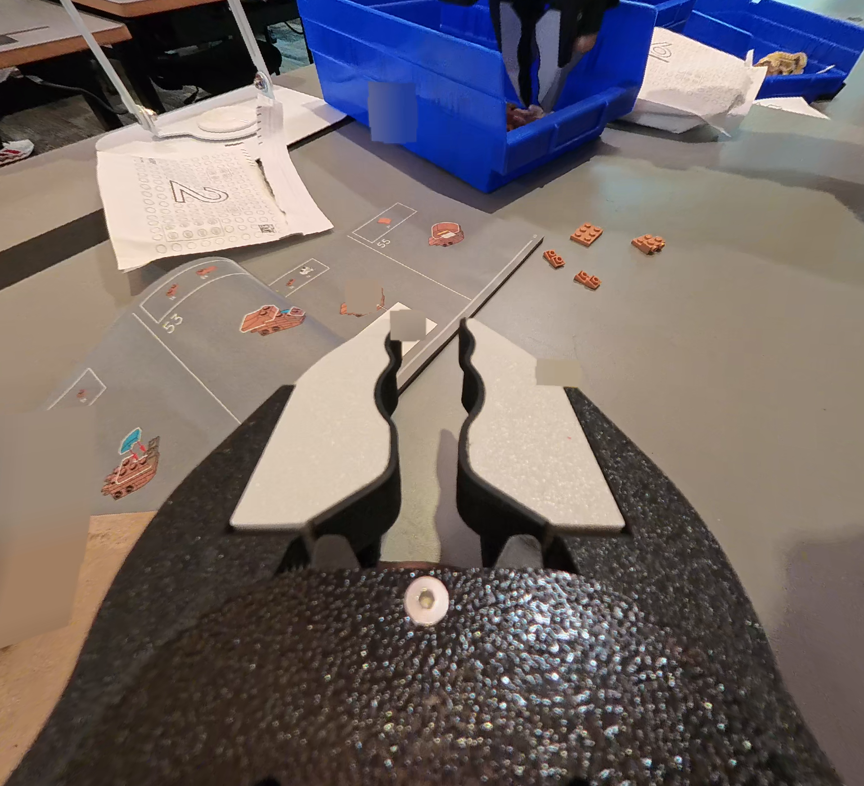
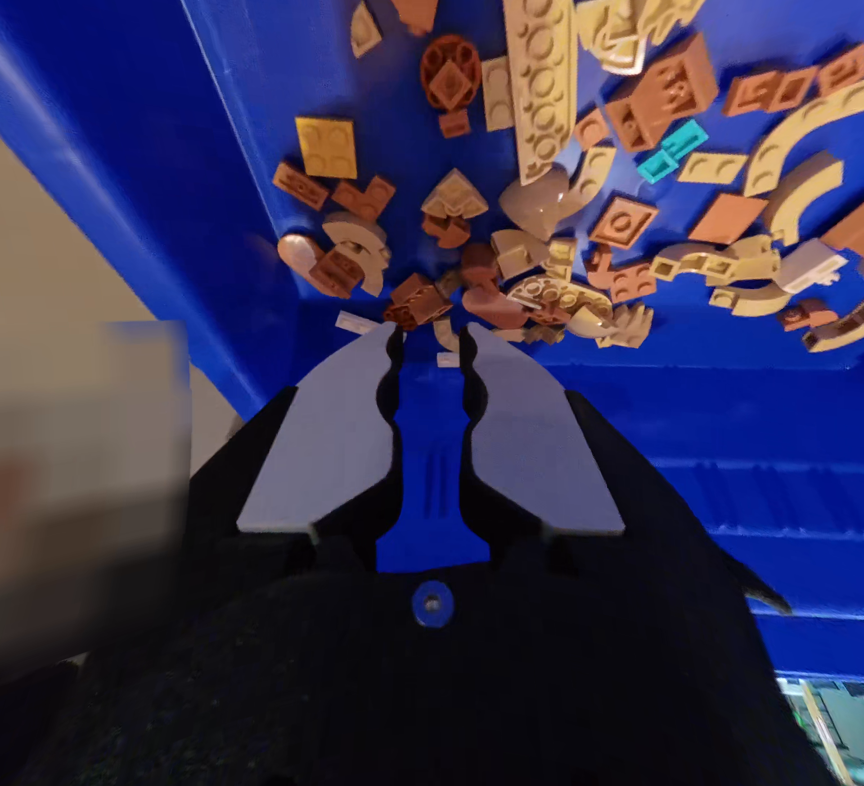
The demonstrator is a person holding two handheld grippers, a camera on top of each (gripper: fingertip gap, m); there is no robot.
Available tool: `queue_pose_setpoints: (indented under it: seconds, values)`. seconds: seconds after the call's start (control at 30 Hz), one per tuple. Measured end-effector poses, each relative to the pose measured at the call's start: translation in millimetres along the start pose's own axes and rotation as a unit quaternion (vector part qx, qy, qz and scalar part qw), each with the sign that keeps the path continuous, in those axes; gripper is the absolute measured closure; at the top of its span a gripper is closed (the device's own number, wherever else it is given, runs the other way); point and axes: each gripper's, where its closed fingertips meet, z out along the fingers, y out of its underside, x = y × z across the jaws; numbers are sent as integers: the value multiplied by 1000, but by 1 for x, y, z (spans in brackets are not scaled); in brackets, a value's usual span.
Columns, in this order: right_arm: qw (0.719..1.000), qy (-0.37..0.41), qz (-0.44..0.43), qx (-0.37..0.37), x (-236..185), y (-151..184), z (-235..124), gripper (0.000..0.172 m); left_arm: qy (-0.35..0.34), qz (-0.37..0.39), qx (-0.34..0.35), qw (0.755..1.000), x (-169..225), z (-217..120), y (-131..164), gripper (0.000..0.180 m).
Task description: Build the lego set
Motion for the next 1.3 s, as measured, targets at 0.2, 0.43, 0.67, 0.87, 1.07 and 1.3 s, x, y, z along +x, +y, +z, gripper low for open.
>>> queue_pose_setpoints:
  seconds: [0.2,0.43,0.67,0.87,1.07,1.3]
  values:
    - [1000,-11,12,-4,1,-6,11,142,1,15,-5,1000,3,1,1,158]
    - [1000,-11,19,-6,-2,-5,12,153,-1,17,-5,1000,3,1,1,158]
    - [996,5,38,75,-2,-2,-18,171,-1,22,-8,1000,5,1,2,158]
    - [994,23,37,102,-7,3,-23,169,3,28,-12,1000,9,2,3,158]
    - [1000,20,-4,11,-10,15,-4,147,2,33,-16,999,10,3,4,158]
    - [998,0,-3,-57,-8,21,10,145,4,31,-16,999,10,3,4,158]
